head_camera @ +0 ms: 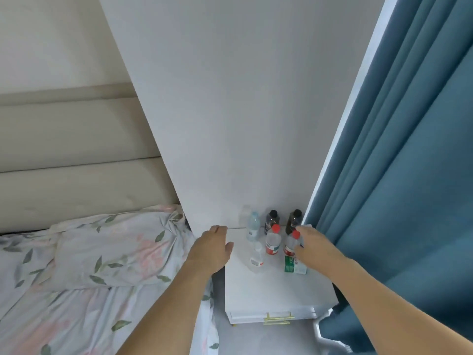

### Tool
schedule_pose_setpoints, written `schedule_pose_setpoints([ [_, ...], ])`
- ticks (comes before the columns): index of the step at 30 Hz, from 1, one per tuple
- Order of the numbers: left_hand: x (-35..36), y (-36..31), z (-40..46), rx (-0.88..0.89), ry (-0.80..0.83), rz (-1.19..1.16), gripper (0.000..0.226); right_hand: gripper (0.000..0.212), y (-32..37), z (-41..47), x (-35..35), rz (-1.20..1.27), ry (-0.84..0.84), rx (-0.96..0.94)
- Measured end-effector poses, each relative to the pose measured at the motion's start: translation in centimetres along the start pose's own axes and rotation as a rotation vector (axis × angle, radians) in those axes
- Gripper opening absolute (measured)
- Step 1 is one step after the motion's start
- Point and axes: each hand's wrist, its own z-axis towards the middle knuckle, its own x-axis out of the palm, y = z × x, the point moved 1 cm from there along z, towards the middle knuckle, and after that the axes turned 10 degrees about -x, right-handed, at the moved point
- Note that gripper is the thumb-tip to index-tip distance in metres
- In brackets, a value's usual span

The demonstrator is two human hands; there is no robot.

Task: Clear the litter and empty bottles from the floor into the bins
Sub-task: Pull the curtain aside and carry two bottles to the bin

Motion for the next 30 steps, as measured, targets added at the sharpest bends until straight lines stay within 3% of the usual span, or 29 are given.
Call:
schedule_pose_setpoints([
  [10, 11.6, -5.2, 14.0, 0.061, 0.272, 0.192, 0.06, 0.04, -5.7, 19.5, 7.5, -0.198, 0.182, -0.028],
  [19, 17.4, -5.8, 17.8, 0.158, 0.195, 0.302, 0.037, 0.042, -9.1, 23.9, 13.1, -0.267, 0.234, -0.022],
  [24, 17.0, -5.6, 18.8, 0.153, 0.194, 0.301, 0.03, 0.043, -9.1, 23.4, 13.3, -0.154, 0.16, -0.014],
  [30, 10.1, -5.6, 16.7, 0.011, 0.178, 0.099, 0.032, 0.04, -5.4, 20.3, 6.6, -0.021, 0.086, -0.081],
])
